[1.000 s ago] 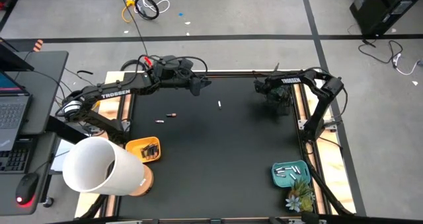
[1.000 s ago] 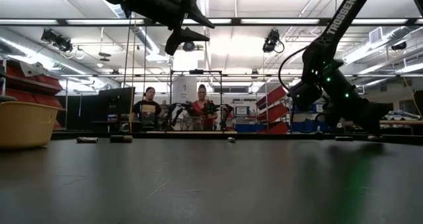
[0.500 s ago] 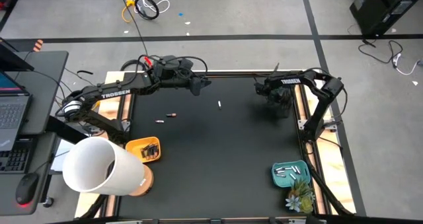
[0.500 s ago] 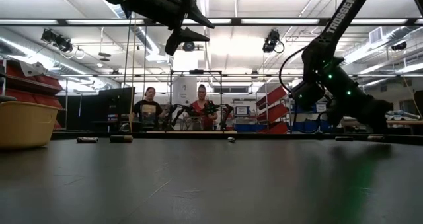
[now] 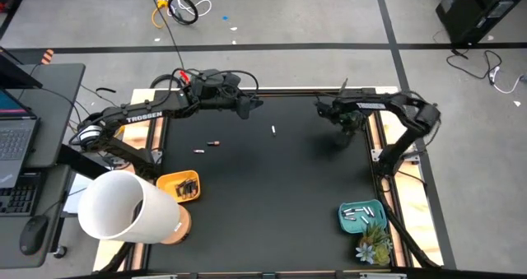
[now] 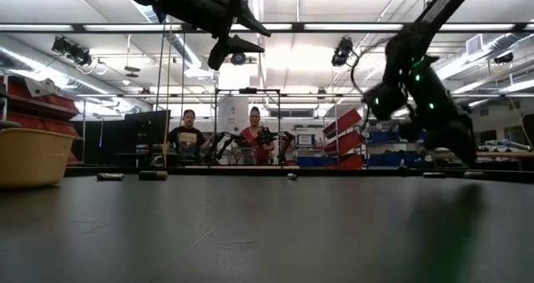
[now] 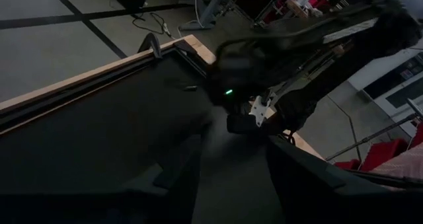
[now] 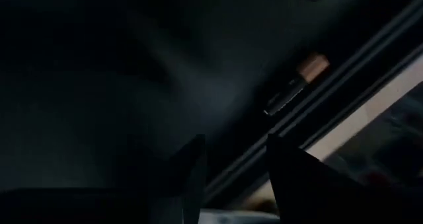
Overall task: Sort batteries
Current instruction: Put the black battery into the yellow bin
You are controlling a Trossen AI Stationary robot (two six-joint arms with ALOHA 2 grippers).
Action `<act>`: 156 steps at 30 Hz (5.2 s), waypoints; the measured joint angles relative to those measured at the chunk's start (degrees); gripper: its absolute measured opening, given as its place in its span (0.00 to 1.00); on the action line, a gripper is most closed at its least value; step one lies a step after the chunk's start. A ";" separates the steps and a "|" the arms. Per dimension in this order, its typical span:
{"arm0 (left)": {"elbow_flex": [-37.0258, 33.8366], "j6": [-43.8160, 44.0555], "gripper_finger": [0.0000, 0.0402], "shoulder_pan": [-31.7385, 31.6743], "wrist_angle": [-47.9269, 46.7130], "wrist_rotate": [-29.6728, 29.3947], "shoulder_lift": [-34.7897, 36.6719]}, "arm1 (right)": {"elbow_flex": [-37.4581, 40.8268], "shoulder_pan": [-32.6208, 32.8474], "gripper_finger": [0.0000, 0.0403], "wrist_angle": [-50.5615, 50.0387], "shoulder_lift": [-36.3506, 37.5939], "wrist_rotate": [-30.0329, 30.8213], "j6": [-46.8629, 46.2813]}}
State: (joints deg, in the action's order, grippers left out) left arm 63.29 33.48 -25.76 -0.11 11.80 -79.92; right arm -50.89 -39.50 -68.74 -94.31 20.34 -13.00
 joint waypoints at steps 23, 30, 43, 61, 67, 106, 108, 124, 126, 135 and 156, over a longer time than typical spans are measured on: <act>0.00 -3.05 0.46 0.00 -1.61 6.57 0.00 | 10.47 0.44 0.19 6.90 10.09 15.87 -38.23; 0.00 -3.45 0.46 0.00 -1.95 10.75 0.00 | 12.53 -2.58 0.17 9.74 10.09 13.11 -38.33; 0.00 -4.73 0.46 0.00 -3.67 14.67 0.00 | 13.68 -4.60 0.17 16.77 10.04 13.91 -34.80; -0.02 -4.36 0.46 0.00 -5.08 14.67 0.00 | 13.66 -9.41 0.17 19.33 9.27 15.45 -27.15; -0.02 -4.29 0.46 0.00 -5.10 14.59 0.00 | 13.60 -8.52 0.18 19.70 5.90 12.61 -26.19; -0.02 -4.73 0.46 0.00 -5.02 14.72 0.00 | 0.61 7.19 0.27 30.89 5.45 3.34 -39.78; -0.02 -4.73 0.46 0.00 -5.08 14.90 0.00 | 1.09 7.29 0.31 31.73 5.45 3.65 -39.77; -0.02 -4.36 0.46 0.00 -5.43 15.51 0.00 | 12.48 6.70 0.46 49.47 5.41 -1.37 -40.27; -0.02 -4.36 0.46 0.00 -5.43 15.51 0.00 | 13.36 6.70 0.42 50.21 5.58 -1.23 -40.46; -0.02 -4.29 0.46 0.00 -5.43 15.51 0.00 | 14.21 6.79 0.20 50.03 5.56 -1.48 -39.24; -0.02 -1.30 0.46 -0.11 -5.41 15.47 0.00 | 10.20 8.83 0.01 52.33 11.01 -9.30 -32.82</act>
State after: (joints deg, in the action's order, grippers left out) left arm 63.26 32.18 -25.87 -5.52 27.27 -79.92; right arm -40.70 -30.67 -16.41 -83.30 11.04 -45.82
